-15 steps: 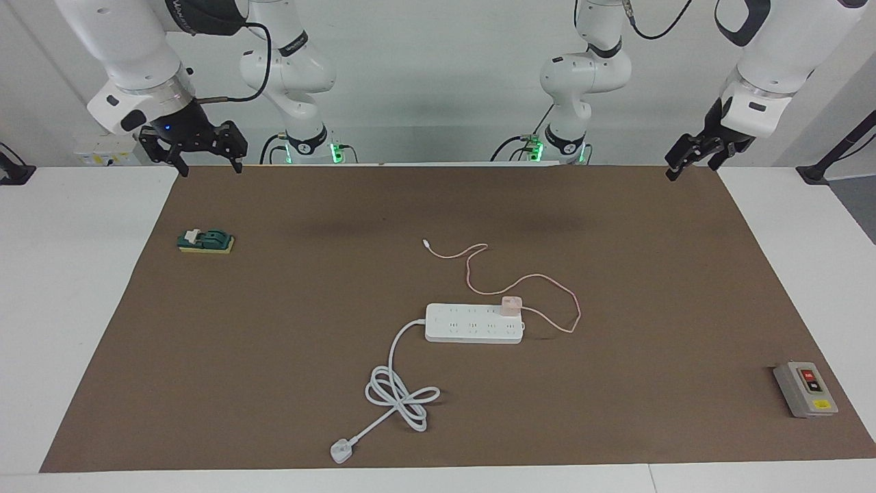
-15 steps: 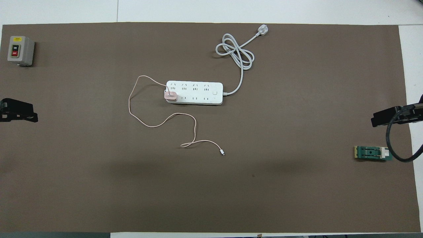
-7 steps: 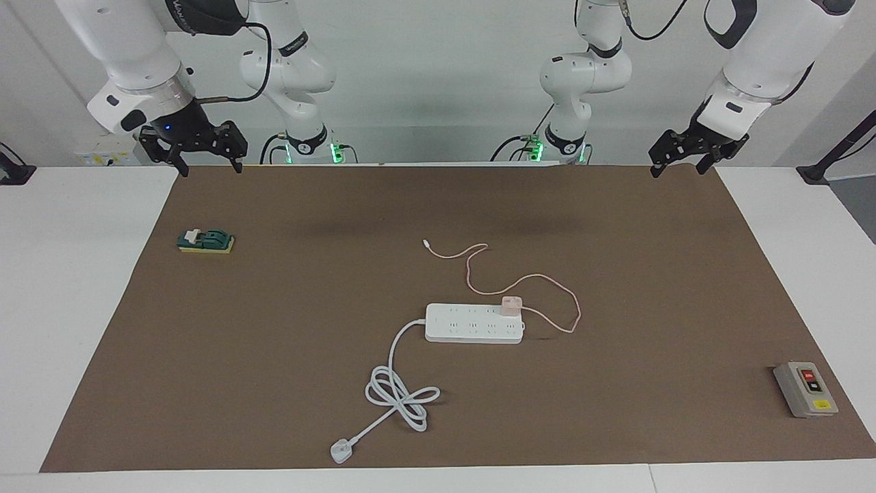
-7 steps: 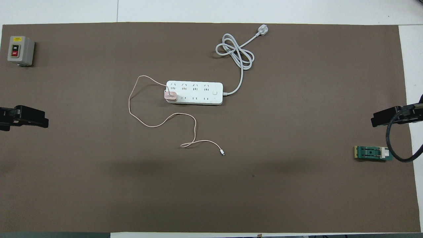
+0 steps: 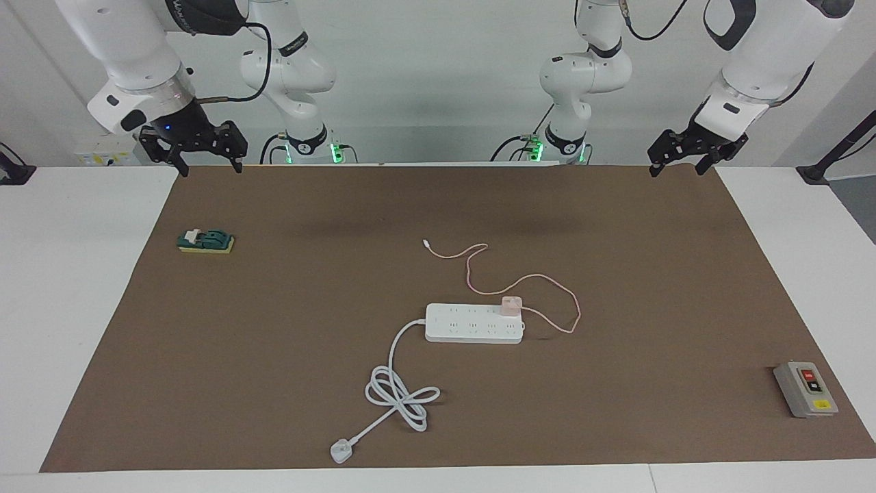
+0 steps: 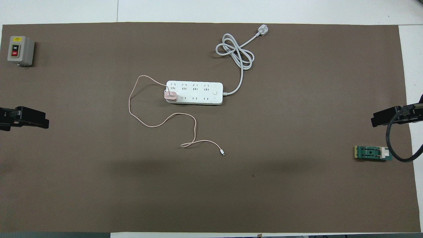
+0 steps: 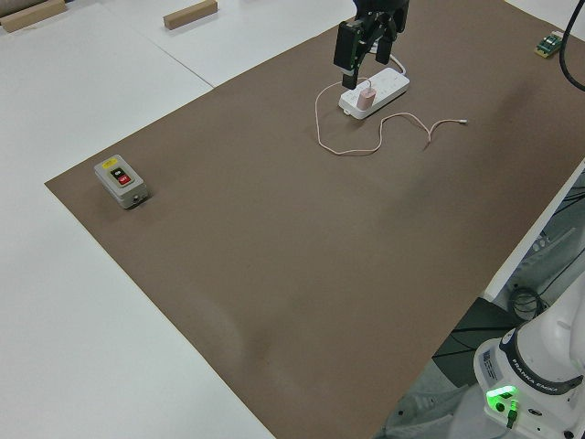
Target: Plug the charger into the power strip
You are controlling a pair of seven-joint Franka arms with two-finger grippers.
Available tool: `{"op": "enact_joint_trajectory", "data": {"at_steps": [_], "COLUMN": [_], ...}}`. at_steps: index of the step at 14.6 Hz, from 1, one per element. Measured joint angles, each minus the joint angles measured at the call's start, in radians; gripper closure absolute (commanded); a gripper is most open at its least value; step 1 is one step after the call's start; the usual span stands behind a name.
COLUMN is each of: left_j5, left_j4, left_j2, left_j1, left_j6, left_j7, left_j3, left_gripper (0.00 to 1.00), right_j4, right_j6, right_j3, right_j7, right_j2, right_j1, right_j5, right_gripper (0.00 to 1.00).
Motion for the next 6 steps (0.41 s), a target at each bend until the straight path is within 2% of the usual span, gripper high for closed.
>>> {"op": "enact_joint_trajectory", "data": {"at_steps": [6], "left_j5": [0.000], "left_j4": [0.000], "left_j2": [0.000], "left_j1": [0.000], "left_j6": [-0.007], "left_j7": [0.002], "left_j3": [0.002], "left_gripper": [0.00], "right_j4": [0.000], "right_j6": [0.000], "right_j3": [0.000], "right_j7": [0.000], "right_j2": [0.000], "right_j1": [0.000], "right_j5": [0.000], "right_gripper": [0.00]}}
